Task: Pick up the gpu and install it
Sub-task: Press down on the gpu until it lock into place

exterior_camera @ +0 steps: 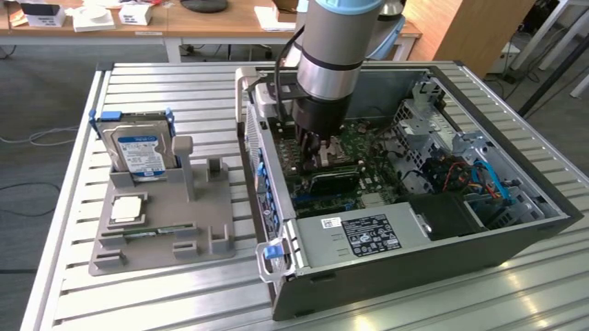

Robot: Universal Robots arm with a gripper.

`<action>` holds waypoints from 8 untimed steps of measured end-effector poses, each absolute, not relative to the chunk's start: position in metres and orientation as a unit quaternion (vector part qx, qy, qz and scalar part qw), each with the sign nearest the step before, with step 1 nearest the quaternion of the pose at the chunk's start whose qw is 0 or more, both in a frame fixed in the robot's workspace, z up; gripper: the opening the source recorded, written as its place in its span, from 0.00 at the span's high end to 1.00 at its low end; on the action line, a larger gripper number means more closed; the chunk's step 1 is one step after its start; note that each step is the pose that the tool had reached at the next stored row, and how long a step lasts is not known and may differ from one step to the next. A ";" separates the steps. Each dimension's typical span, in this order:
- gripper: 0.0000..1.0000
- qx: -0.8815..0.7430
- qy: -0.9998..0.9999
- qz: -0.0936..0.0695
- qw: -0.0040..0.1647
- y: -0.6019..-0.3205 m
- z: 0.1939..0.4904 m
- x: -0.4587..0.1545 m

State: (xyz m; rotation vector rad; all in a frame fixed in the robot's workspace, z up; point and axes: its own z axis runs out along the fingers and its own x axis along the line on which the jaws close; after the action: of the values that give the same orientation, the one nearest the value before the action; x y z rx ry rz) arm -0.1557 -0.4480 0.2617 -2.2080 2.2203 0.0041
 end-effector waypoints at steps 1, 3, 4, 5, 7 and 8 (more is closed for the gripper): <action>0.89 -0.705 0.709 0.001 0.005 -0.448 0.262 -0.156; 0.89 -0.705 0.709 0.001 0.005 -0.448 0.261 -0.156; 0.89 -0.705 0.709 0.001 0.006 -0.448 0.261 -0.156; 0.89 -0.705 0.709 0.001 0.006 -0.448 0.261 -0.156; 0.89 -0.705 0.709 0.001 0.006 -0.448 0.261 -0.156; 0.89 -0.705 0.709 0.001 0.006 -0.448 0.261 -0.156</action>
State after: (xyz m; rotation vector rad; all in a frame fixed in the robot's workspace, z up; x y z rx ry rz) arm -0.1557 -0.4479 0.2613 -2.2073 2.2199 0.0044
